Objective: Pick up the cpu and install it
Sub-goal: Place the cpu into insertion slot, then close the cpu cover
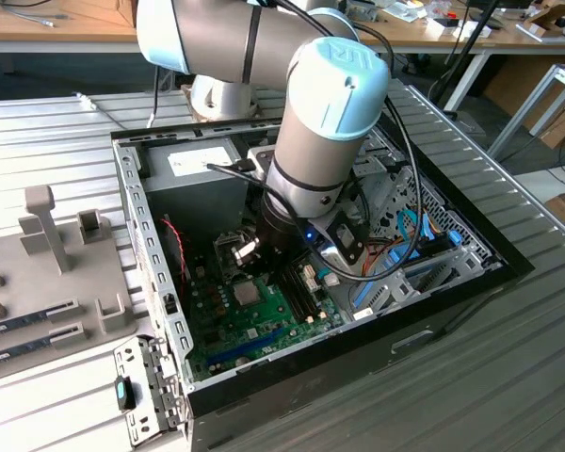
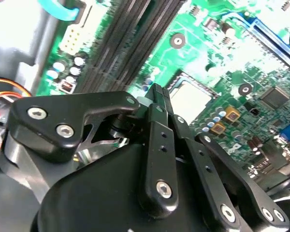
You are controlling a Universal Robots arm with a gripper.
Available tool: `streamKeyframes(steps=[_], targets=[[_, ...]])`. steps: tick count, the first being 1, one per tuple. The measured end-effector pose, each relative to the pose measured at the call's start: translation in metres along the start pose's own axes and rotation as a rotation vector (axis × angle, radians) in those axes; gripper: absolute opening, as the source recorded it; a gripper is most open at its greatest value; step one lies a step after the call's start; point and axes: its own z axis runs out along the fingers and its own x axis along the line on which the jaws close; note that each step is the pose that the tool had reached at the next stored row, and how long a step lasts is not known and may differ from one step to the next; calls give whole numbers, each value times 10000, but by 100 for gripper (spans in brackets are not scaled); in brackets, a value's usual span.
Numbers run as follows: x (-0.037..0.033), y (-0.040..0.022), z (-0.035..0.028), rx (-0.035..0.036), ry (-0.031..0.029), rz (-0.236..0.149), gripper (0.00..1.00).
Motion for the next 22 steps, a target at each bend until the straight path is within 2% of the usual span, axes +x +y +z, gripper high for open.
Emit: streamKeyframes(steps=[2,15,17,19,20,21,22], targets=[[-4,1,-16,-44,-2,1,11],[-5,6,-20,-40,1,1,11],[-7,62,-18,-42,0,0,11],[-11,145,-15,-43,-1,-1,11],[-12,170,-15,-62,-1,-2,11],[-16,178,-15,-126,-2,-5,11],[-20,186,-14,-354,-11,-8,11]])
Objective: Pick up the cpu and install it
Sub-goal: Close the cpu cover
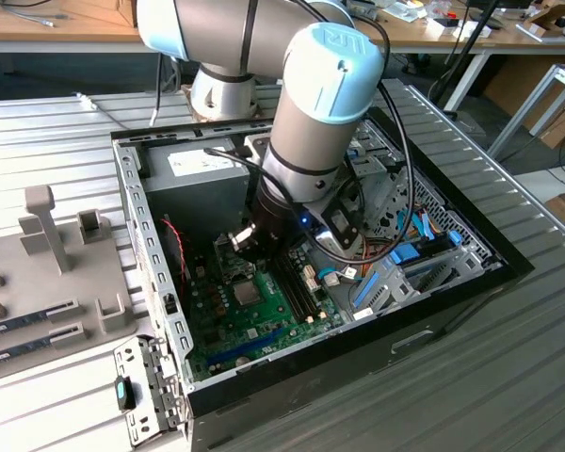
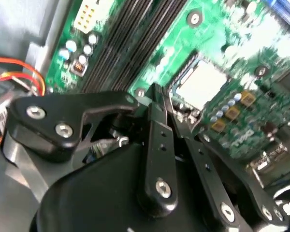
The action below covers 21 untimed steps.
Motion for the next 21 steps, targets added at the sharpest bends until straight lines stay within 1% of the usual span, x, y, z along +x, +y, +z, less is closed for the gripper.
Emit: streamKeyframes(steps=[1,2,3,4,5,6,7,8,11,12,13,14,16,17,21], targets=[[-2,2,0,-172,-8,0,11],[-6,5,0,-455,-20,-2,11],[-13,8,0,-804,-35,-5,11],[-51,8,0,-1151,-39,-10,11],[-76,8,0,-1322,-33,-12,11],[-133,7,-1,-1597,-18,-18,11],[-198,14,4,-1835,12,-55,11],[-198,19,9,-1857,38,-227,11],[-199,20,14,-1890,119,-767,11],[-199,20,17,-1895,144,-932,11],[-198,19,20,-1900,188,-1213,11],[-198,19,24,-1905,218,-1414,11],[-199,19,28,-1911,269,-1735,11],[-205,18,30,-1921,304,-1945,11],[-253,33,40,-1996,376,-2268,11]])
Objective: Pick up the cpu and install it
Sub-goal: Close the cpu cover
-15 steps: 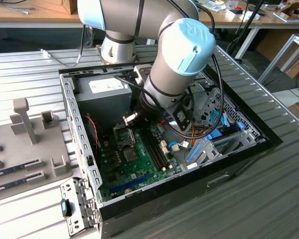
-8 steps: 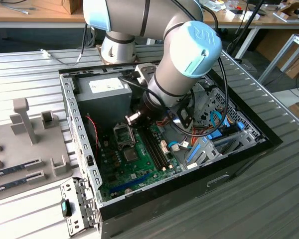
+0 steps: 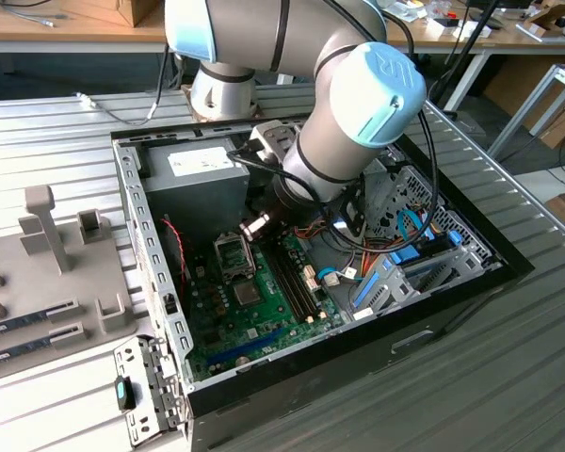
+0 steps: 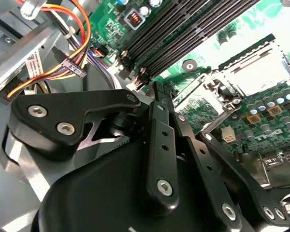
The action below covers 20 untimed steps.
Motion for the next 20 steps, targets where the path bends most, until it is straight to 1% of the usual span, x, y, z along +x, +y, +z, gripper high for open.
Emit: streamKeyframes(steps=[1,4,5,9,10,16,20], targets=[[-11,9,6,-24,13,-47,11],[-35,52,26,-92,27,-127,11],[-39,65,33,-100,40,-166,11],[-47,84,49,-124,124,-492,11],[-49,93,54,-130,158,-610,11],[-72,148,84,-180,253,-953,11],[-80,172,98,-208,333,-1255,11]])
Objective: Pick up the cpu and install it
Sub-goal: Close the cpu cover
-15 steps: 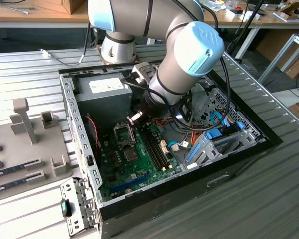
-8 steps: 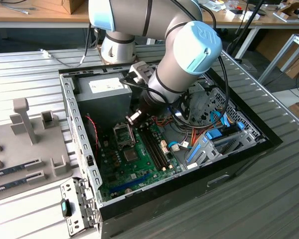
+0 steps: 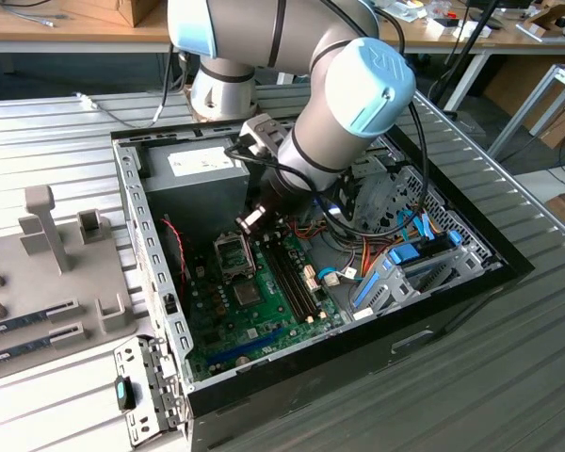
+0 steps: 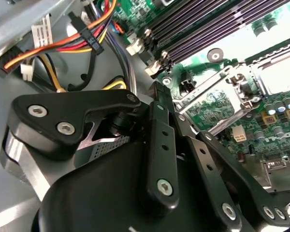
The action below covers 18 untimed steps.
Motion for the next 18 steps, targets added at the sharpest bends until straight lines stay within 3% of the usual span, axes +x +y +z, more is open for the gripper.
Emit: streamKeyframes(steps=[10,12,18], targets=[[-37,46,25,-157,185,-666,11],[-38,42,32,-161,219,-790,11],[-37,37,50,-156,528,-1813,11]])
